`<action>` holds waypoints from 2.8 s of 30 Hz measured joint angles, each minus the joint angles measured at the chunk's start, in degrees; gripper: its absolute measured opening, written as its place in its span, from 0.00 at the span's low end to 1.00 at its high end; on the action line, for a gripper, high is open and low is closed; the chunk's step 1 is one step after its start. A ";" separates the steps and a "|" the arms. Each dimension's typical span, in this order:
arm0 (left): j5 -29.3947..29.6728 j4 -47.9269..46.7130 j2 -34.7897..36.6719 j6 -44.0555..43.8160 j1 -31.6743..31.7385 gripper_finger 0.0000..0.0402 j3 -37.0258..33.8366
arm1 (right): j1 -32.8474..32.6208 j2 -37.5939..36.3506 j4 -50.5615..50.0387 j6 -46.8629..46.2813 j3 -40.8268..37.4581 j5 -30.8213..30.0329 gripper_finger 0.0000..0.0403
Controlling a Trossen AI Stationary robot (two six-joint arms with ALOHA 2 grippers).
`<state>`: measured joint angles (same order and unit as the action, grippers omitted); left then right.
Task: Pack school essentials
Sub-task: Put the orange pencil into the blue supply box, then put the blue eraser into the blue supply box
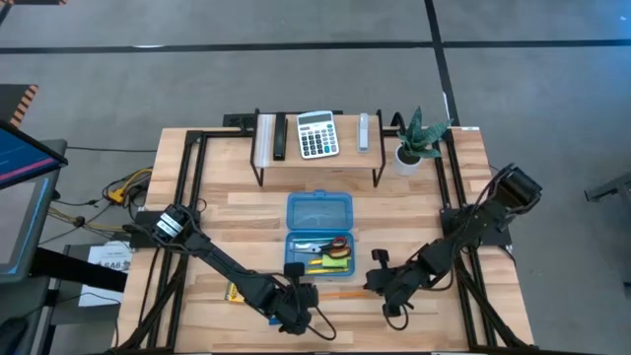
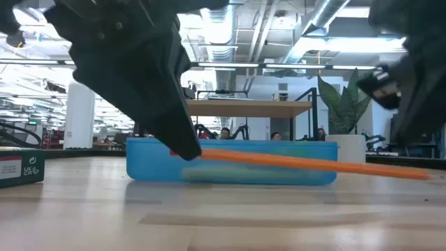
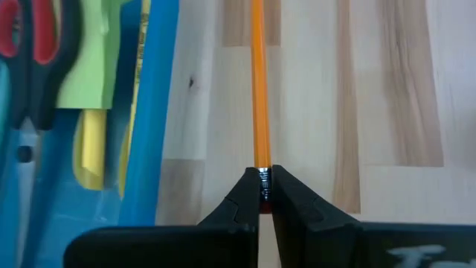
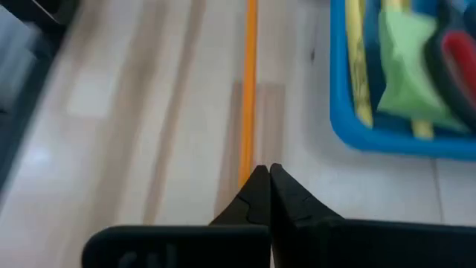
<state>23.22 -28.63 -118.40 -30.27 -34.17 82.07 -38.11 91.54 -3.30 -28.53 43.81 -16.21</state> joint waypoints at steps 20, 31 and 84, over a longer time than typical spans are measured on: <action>10.29 -13.30 11.71 -2.75 -2.90 0.00 -1.97 | -0.11 -13.17 -8.30 1.79 0.13 -4.76 0.01; 3.51 6.89 19.75 1.89 3.27 0.00 -21.94 | -0.11 -12.41 -7.93 2.01 0.13 -4.76 0.02; -1.14 19.33 21.94 -5.70 -12.18 0.35 -26.91 | 0.81 -12.43 -6.05 2.16 0.13 -4.96 0.02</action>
<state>22.07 -9.30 -96.46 -35.97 -46.35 55.16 -37.30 79.11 -9.34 -26.37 43.94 -21.17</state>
